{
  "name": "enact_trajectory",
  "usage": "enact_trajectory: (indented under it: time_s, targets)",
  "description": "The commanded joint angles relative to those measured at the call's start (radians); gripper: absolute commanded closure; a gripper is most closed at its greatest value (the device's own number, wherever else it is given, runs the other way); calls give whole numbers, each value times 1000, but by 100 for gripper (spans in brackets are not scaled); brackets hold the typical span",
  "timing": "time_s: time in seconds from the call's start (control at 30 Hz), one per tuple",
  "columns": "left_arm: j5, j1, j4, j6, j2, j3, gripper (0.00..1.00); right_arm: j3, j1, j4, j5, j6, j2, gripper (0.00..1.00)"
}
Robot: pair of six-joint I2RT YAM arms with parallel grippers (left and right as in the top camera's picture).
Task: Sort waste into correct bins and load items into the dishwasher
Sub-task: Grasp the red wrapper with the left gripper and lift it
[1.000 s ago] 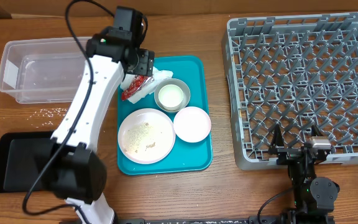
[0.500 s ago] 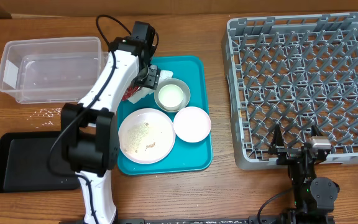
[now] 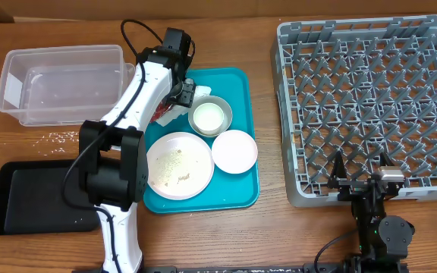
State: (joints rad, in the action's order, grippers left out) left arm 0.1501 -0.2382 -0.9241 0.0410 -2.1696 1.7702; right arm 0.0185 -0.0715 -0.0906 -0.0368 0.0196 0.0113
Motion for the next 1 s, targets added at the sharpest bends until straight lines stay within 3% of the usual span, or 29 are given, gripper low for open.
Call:
enact_trajectory:
  time_s: [0.0,0.13,0.67,0.97]
  targets:
    - [-8,-3,11,-21,-16,24,31,-10,-2,7,6,3,-8,0]
    - [2,-1,27,-73,-17,24,31,-10,-2,7,6,3,-8,0]
    - [5,12,29,-79,-18,4,40,-10,-2,7,6,3,-8,0]
    - [6,15,50,-101,-18,-42,36,-10,-2,7,6,3,-8,0]
